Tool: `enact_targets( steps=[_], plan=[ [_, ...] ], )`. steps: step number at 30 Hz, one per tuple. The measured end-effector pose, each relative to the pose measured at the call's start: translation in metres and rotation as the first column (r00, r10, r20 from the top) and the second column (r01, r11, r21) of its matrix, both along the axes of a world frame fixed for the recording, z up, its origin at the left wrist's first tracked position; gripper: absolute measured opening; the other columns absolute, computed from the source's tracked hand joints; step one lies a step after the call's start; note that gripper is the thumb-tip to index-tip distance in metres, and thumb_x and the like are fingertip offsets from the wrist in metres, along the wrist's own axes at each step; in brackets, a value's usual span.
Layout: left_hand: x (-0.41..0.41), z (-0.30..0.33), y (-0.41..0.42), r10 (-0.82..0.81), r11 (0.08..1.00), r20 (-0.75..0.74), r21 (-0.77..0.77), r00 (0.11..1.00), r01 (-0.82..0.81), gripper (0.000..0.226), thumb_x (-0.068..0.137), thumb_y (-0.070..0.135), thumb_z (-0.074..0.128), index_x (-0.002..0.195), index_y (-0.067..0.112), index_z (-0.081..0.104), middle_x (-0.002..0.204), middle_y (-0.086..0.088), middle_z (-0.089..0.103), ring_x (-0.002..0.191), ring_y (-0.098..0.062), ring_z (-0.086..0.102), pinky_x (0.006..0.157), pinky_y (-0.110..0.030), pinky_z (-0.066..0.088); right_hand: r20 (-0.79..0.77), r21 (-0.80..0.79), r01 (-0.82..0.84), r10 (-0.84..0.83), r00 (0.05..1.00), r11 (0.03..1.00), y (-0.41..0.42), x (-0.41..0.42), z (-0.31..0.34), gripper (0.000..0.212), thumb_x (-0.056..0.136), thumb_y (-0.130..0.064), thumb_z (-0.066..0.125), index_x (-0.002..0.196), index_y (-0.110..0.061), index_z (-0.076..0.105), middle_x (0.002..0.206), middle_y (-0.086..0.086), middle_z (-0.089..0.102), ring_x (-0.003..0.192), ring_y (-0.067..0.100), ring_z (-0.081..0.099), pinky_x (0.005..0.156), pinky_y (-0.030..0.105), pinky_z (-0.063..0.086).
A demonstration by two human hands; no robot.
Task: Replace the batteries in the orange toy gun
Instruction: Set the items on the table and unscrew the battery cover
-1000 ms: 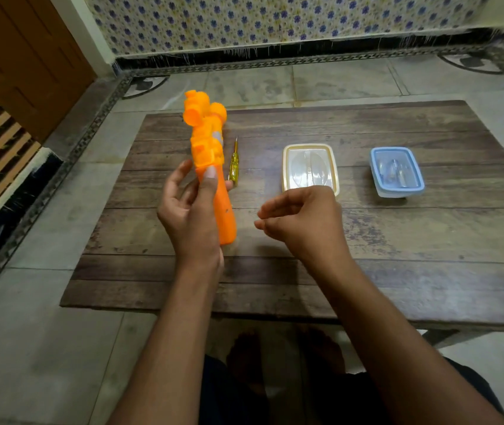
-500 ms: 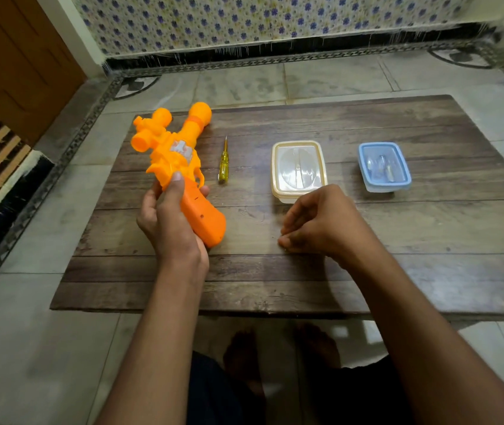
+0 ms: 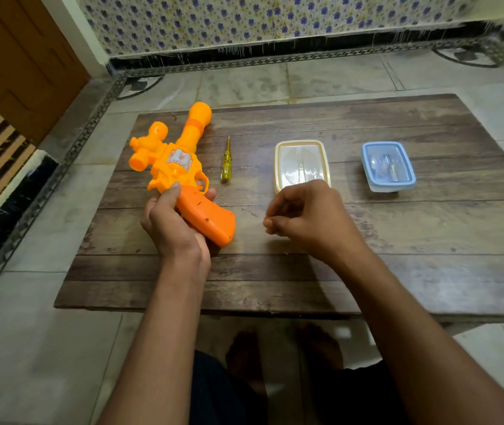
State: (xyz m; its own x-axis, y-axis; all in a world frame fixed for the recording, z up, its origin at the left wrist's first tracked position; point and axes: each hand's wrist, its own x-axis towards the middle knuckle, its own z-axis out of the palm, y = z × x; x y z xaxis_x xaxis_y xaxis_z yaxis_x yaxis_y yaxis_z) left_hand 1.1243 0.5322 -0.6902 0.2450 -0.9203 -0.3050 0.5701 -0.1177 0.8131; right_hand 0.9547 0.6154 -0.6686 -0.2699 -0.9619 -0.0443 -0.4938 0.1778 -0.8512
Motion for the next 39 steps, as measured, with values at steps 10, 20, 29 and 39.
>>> enact_targets(
  steps=[10,20,29,39],
  plan=[
    [0.000,0.007,-0.001,-0.041,0.999,0.058,0.000,0.997,0.041,0.009,0.091,-0.008,0.063,0.094,0.000,0.065,0.074,-0.012,0.076,0.066,-0.027,0.076,0.076,-0.055,0.064,-0.433,-0.180,-0.275,0.175,0.884,0.945,-0.016,0.054,-0.003,0.038,0.076,-0.020,0.080,0.112,-0.009,0.076,0.120,0.008,0.075,0.108,0.030,0.070,0.093,0.044,0.056],
    [0.008,-0.001,-0.005,-0.151,0.988,0.158,0.015,0.976,0.150,0.013,0.087,-0.007,0.072,0.081,0.004,0.070,0.080,-0.010,0.075,0.081,-0.029,0.072,0.065,-0.036,0.063,-0.738,-0.102,-0.198,0.059,0.672,0.975,-0.016,0.083,-0.005,0.048,0.079,-0.011,0.074,0.125,-0.001,0.068,0.121,0.021,0.073,0.093,0.040,0.074,0.065,0.043,0.061],
    [0.009,-0.005,-0.005,-0.191,0.982,0.151,0.024,0.970,0.190,0.012,0.087,-0.007,0.072,0.085,0.004,0.072,0.091,-0.018,0.074,0.090,-0.038,0.072,0.078,-0.049,0.063,-0.790,-0.114,-0.139,-0.005,0.613,0.984,-0.022,0.092,-0.015,0.026,0.067,-0.003,0.082,0.091,0.002,0.073,0.079,0.019,0.074,0.057,0.037,0.070,0.043,0.033,0.050],
    [0.012,-0.005,-0.005,-0.216,0.976,0.138,0.032,0.967,0.213,0.010,0.086,-0.005,0.076,0.096,-0.003,0.072,0.100,-0.029,0.072,0.097,-0.046,0.071,0.088,-0.064,0.060,-0.777,-0.173,-0.119,-0.061,0.627,0.978,-0.017,0.100,-0.018,0.016,0.079,-0.006,0.065,0.089,0.003,0.074,0.078,0.020,0.075,0.056,0.035,0.070,0.041,0.033,0.050]
  ],
)
